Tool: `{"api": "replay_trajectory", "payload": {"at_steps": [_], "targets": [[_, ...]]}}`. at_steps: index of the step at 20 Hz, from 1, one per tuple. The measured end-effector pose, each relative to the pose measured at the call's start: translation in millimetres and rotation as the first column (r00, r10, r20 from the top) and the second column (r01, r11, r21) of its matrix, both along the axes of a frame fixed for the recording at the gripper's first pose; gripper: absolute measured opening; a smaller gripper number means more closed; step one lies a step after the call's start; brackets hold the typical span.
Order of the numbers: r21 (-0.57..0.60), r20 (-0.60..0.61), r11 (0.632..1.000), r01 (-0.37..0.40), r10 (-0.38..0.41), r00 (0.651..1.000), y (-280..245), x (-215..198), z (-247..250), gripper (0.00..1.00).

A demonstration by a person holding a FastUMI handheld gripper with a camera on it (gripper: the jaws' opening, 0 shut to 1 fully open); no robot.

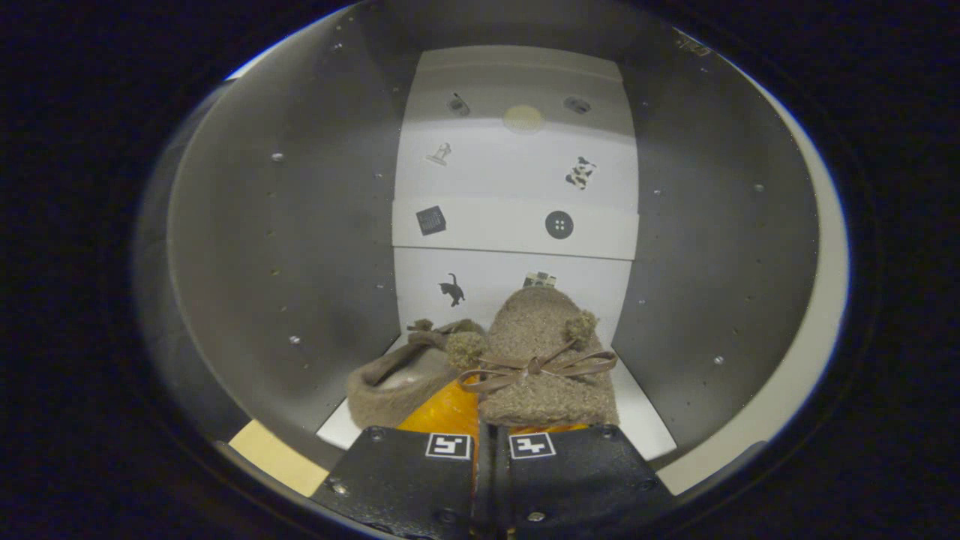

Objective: Open the shoe cabinet door, grab the shoes and put them into the shoe cabinet, then close the shoe cabinet door.

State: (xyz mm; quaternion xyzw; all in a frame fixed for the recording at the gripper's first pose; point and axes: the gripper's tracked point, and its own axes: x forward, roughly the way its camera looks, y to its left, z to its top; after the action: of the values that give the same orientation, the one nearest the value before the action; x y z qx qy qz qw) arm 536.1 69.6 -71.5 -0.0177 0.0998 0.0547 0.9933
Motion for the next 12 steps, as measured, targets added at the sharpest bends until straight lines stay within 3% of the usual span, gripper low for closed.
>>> {"api": "replay_trajectory", "payload": {"at_steps": [5,12], "targets": [[0.016,-0.096,1.0,0.023,-0.021,0.995,-4,51,-28,0.06],[0.038,-0.235,0.997,0.063,-0.052,0.971,-9,72,-52,0.08]]}}
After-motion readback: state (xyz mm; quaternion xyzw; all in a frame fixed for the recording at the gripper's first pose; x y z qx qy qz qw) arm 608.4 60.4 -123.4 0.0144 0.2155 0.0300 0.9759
